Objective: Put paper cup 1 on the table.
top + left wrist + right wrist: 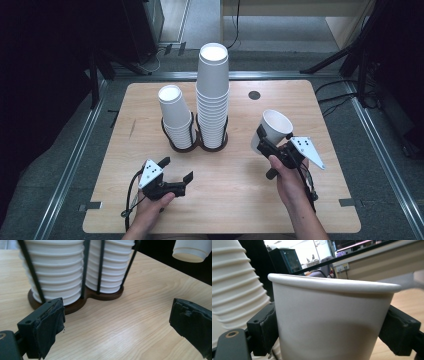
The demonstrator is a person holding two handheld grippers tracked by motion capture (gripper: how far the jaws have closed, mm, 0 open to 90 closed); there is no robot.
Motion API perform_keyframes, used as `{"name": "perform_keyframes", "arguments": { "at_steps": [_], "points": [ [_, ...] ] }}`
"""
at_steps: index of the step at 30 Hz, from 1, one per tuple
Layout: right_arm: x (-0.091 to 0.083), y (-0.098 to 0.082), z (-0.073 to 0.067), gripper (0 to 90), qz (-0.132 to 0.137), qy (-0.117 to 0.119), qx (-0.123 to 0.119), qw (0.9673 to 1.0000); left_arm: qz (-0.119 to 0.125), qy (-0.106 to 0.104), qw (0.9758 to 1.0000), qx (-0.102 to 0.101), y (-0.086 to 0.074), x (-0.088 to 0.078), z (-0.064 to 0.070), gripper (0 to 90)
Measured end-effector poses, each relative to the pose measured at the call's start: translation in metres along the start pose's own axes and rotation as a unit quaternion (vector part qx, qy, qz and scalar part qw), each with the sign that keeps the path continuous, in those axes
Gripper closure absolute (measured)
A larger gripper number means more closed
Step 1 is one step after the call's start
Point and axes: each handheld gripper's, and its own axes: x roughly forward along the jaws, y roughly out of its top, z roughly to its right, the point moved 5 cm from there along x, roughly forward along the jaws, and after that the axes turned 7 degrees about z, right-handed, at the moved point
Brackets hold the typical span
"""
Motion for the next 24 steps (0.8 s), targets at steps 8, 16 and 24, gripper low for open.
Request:
{"name": "perform_keyframes", "arguments": {
  "at_steps": [8,16,24],
  "points": [
    [0.025,-0.004,0.015,13.4,0.019,-0.015,-0.078,0.9966,-0.003,0.018,0.9998,-0.004,-0.011,0.003,-0.009,0.3],
    [0.044,-0.017,0.024,13.4,0.042,-0.040,-0.155,0.9863,0.003,0.014,0.9997,-0.020,-0.015,0.003,-0.013,0.3],
    [0.063,-0.036,0.038,13.3,0.021,-0.070,-0.184,0.9803,0.010,0.008,0.9996,-0.025,-0.015,0.002,-0.012,0.3]
  ]
}}
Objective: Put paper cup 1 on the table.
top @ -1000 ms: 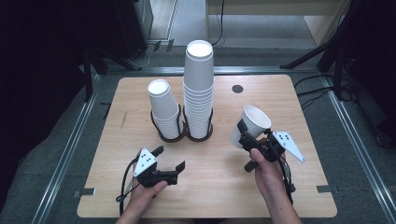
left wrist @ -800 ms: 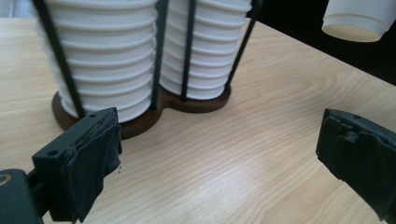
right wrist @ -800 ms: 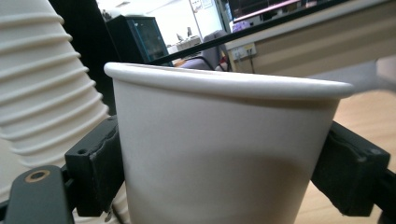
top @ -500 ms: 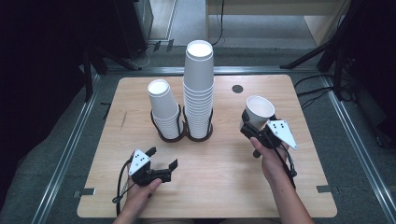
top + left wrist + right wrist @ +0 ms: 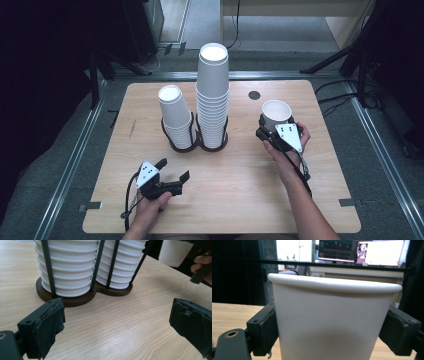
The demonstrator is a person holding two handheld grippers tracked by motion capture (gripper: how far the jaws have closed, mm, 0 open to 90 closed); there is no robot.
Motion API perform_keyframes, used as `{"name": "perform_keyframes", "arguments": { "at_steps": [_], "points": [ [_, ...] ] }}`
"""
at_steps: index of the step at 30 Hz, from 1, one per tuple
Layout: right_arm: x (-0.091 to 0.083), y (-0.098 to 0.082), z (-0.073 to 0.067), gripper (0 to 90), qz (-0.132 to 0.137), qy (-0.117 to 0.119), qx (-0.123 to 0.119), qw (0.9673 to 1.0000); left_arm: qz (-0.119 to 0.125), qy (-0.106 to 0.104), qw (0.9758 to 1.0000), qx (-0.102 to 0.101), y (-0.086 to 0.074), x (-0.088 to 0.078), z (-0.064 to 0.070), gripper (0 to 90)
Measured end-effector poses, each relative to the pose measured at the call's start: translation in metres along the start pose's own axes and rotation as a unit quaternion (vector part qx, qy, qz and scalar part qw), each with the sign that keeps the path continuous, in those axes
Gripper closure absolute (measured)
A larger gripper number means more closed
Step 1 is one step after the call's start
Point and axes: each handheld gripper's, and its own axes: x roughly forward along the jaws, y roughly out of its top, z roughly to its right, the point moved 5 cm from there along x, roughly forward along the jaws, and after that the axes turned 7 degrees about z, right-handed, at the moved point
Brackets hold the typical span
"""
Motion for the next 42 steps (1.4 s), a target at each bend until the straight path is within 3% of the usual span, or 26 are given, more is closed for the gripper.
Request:
{"name": "perform_keyframes", "arguments": {
  "at_steps": [2,7,10,16,25,29,33,42],
  "points": [
    [0.006,-0.004,0.001,13.3,-0.004,-0.009,-0.003,0.9999,-0.002,0.001,1.0000,0.004,-0.001,0.000,0.001,0.3],
    [0.017,-0.011,0.004,13.2,-0.014,-0.010,0.020,0.9996,-0.002,0.000,1.0000,0.003,-0.001,0.001,0.002,0.3],
    [0.023,-0.017,0.007,13.0,-0.009,-0.020,0.007,0.9997,-0.003,0.000,1.0000,-0.001,-0.001,0.001,0.001,0.3],
    [0.028,-0.028,0.012,12.8,-0.019,-0.017,0.018,0.9995,-0.002,-0.001,1.0000,-0.001,-0.001,0.001,0.001,0.3],
    [0.030,-0.036,0.011,12.5,-0.031,-0.013,0.014,0.9993,-0.003,-0.001,1.0000,-0.001,-0.001,0.001,0.001,0.3],
    [0.030,-0.038,0.012,12.3,-0.047,-0.015,0.037,0.9981,-0.004,-0.002,1.0000,-0.001,-0.001,0.001,0.001,0.3],
    [0.030,-0.042,0.010,12.2,-0.055,-0.010,0.013,0.9984,-0.004,-0.002,1.0000,0.000,-0.001,0.001,0.001,0.3],
    [0.028,-0.042,0.009,11.8,-0.070,-0.013,0.027,0.9971,-0.006,0.000,1.0000,0.001,-0.002,0.002,0.001,0.3]
  ]
}}
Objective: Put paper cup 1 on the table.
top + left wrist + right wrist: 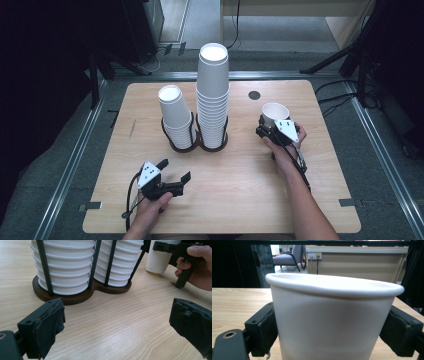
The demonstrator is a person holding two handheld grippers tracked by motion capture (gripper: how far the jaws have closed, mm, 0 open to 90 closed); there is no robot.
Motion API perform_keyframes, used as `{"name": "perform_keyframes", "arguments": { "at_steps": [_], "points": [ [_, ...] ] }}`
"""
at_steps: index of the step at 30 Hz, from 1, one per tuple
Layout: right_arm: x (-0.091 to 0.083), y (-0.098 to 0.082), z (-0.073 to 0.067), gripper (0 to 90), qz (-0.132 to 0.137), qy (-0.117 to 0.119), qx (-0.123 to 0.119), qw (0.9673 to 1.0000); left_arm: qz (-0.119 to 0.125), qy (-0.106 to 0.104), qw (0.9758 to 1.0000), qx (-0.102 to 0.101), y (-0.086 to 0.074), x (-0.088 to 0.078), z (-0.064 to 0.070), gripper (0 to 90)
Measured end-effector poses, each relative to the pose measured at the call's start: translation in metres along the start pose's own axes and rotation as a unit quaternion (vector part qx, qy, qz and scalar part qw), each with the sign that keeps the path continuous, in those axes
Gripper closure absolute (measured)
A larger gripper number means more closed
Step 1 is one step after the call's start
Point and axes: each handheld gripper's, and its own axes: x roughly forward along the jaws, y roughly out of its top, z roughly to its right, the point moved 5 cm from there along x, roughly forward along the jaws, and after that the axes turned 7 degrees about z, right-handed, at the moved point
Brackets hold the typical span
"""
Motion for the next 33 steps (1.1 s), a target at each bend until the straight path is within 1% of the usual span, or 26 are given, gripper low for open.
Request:
{"name": "perform_keyframes", "arguments": {
  "at_steps": [4,9,16,20,23,27,30,33],
  "points": [
    [-0.001,0.000,0.000,11.7,-0.005,0.003,-0.002,1.0000,-0.001,0.000,1.0000,0.001,0.000,0.000,0.000,0.3],
    [-0.005,0.000,-0.002,11.7,-0.008,0.006,-0.016,0.9998,-0.001,0.000,1.0000,-0.001,0.000,0.001,0.000,0.3],
    [-0.006,0.000,-0.004,10.4,-0.019,0.015,-0.012,0.9996,-0.001,0.000,1.0000,0.000,0.000,0.000,0.001,0.3],
    [-0.008,-0.002,-0.006,9.9,-0.025,0.018,-0.018,0.9994,-0.002,0.000,1.0000,-0.001,0.000,0.000,0.001,0.3],
    [-0.010,-0.001,-0.006,6.9,-0.029,0.025,-0.014,0.9992,-0.002,0.000,1.0000,-0.001,0.000,0.000,0.000,0.3],
    [-0.012,0.005,-0.008,0.0,-0.027,0.042,0.001,0.9988,-0.002,0.000,1.0000,-0.001,0.000,0.000,0.000,0.4],
    [-0.015,0.007,-0.008,0.0,-0.027,0.037,0.002,0.9989,-0.001,-0.001,1.0000,-0.003,0.000,0.000,0.000,0.3],
    [-0.016,0.008,-0.006,0.0,-0.036,0.036,0.014,0.9986,-0.001,-0.003,1.0000,-0.006,0.000,0.000,-0.001,0.3]
  ]
}}
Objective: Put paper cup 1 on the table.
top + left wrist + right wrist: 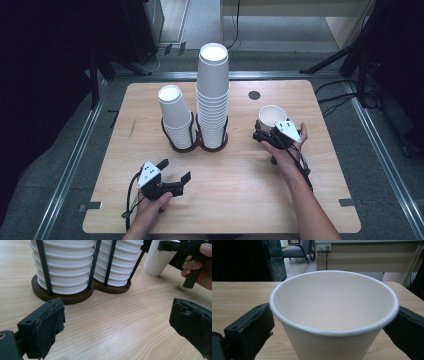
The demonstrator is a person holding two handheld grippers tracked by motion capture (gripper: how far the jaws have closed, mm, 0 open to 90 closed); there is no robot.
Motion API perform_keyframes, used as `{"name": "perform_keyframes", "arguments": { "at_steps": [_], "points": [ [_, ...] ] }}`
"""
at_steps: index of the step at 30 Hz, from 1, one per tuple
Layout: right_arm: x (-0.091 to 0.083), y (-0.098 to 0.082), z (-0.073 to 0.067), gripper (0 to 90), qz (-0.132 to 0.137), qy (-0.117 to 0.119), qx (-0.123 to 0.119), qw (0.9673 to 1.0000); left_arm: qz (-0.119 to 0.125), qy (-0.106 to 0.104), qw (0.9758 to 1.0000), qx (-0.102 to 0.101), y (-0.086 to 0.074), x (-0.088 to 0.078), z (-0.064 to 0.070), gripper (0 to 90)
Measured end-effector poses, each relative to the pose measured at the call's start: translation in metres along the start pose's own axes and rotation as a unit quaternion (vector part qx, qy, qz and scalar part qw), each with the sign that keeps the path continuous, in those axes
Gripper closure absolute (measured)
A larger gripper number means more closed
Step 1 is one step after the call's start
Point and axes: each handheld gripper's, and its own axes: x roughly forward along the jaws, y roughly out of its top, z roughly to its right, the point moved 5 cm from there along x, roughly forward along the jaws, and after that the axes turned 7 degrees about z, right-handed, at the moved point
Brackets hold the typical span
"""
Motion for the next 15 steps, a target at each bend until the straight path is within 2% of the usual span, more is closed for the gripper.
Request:
{"name": "perform_keyframes", "arguments": {
  "at_steps": [4,6,9,15],
  "points": [
    [-0.006,0.002,0.001,0.0,-0.005,0.014,0.002,0.9999,0.001,0.000,1.0000,-0.005,0.000,0.000,-0.001,0.3],
    [-0.010,0.002,0.002,0.0,-0.007,0.013,-0.004,0.9999,0.001,0.000,1.0000,-0.005,0.000,0.000,-0.001,0.3],
    [-0.015,0.000,0.005,0.0,-0.017,0.015,0.004,0.9997,-0.001,0.003,1.0000,-0.005,0.001,0.000,-0.001,0.3],
    [-0.030,0.001,0.011,0.0,-0.016,0.017,0.015,0.9996,-0.004,0.012,0.9999,-0.010,0.002,0.001,-0.004,0.3]
  ]
}}
